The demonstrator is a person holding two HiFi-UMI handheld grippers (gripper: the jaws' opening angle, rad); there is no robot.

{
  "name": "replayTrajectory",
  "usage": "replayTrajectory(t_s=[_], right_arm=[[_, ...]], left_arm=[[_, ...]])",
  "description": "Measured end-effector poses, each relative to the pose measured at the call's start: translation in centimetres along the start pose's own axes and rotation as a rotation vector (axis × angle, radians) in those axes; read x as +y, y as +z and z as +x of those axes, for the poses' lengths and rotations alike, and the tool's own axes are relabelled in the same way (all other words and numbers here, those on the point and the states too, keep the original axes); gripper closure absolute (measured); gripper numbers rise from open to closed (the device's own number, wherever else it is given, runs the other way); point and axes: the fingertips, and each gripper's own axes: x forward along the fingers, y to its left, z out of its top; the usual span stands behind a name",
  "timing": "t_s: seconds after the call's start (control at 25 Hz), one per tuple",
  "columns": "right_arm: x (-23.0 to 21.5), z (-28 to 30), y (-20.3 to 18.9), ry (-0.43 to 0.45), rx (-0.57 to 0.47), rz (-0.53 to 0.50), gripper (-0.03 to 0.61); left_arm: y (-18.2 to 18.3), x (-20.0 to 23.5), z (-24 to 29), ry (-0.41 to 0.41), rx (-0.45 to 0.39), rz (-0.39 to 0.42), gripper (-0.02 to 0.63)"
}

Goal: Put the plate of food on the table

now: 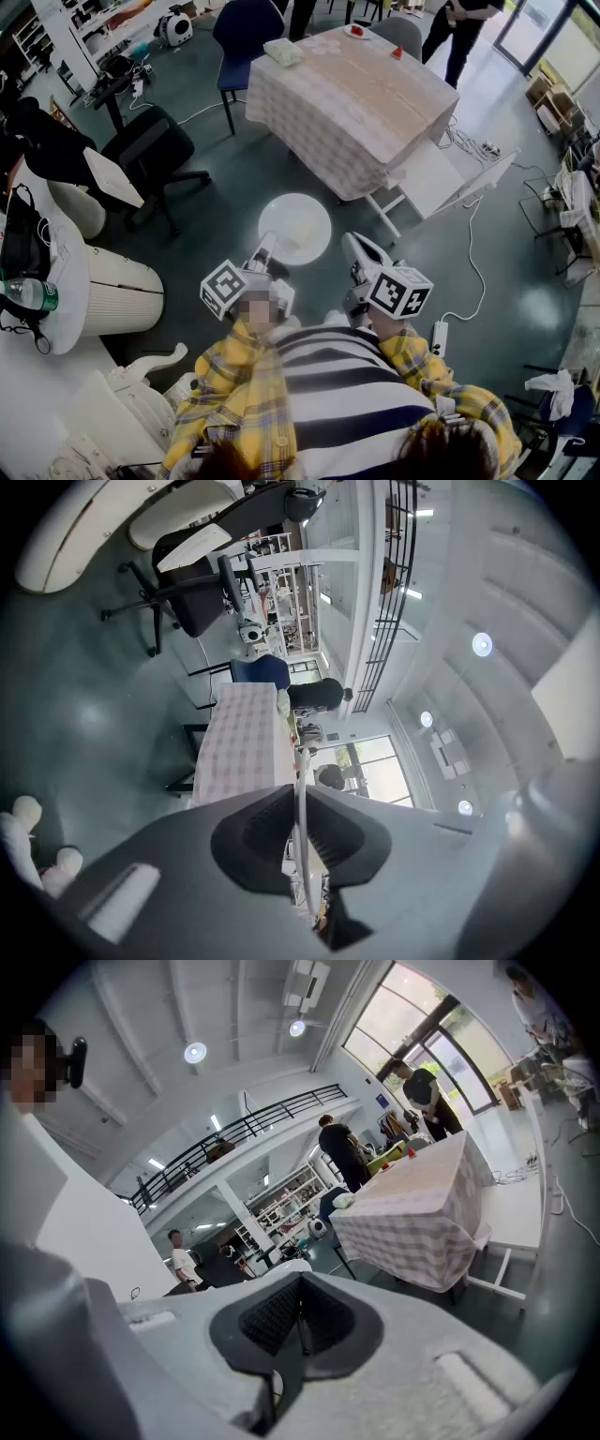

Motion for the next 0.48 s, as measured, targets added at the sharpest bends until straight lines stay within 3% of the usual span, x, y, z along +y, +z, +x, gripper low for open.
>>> replayTrajectory(t_s=[0.48], right_arm=[[0.7,1.0,-0.9,0.006,0.013,0.029,0.583]], left_arm=[[0.9,1.2,-0.7,0.027,0.000,-0.015,0.600]])
